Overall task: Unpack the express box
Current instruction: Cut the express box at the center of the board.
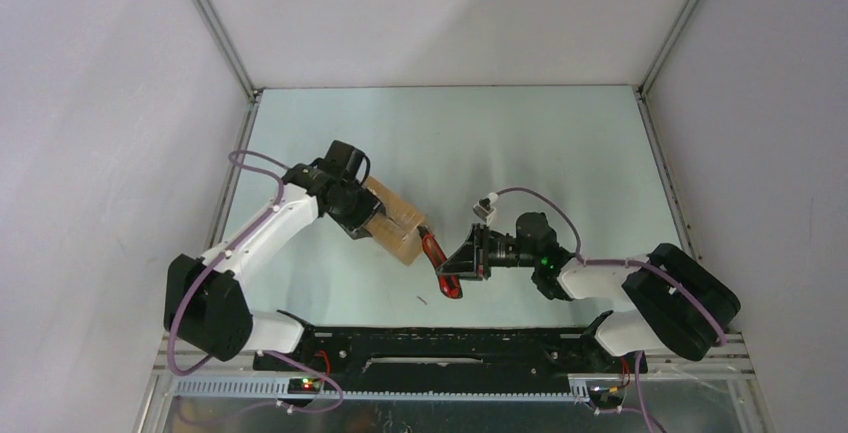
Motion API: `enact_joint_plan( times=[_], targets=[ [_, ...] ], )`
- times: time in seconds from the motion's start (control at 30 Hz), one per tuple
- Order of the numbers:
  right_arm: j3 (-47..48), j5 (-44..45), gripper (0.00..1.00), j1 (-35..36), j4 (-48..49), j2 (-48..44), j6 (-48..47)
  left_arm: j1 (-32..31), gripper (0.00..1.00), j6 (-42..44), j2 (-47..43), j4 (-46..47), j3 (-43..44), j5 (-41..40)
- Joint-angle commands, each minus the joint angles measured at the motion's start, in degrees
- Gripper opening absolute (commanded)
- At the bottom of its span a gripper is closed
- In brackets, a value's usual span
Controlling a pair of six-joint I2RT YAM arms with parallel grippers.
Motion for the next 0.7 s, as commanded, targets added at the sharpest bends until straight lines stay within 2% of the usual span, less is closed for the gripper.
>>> enact_joint_plan(
  times=[0.0,0.13,0.3,0.43,0.57,0.67],
  targets=[
    [5.75,-1.25,0.00,-0.16,4.70,-0.20,-4.34,-0.67,0.00,9.30,2.06,-5.57,1.99,6.52],
    [6.66,-4.33,0.00,-2.88,5.69,2.87,-3.75,-0.78,0.00,11.88,1.15,-4.07,0.65,8.80],
    [10.53,-9.69,0.00,-2.98,17.71,9.89,2.29,-1.69,0.00,15.40,1.33,-3.34,0.79,11.97],
    [12.36,-11.52,0.00,-1.14,22.02,13.50,4.12,-1.74,0.00,17.26,1.99,-4.77,1.22,11.66],
    [12.96,-12.00,0.00,-0.12,19.96,13.06,2.51,-1.52,0.00,17.71,2.48,-5.21,1.26,10.80],
    [12.88,-11.24,0.00,-1.02,10.46,10.61,-3.27,-0.76,0.03,18.17,2.80,-7.62,2.33,7.57]
  ],
)
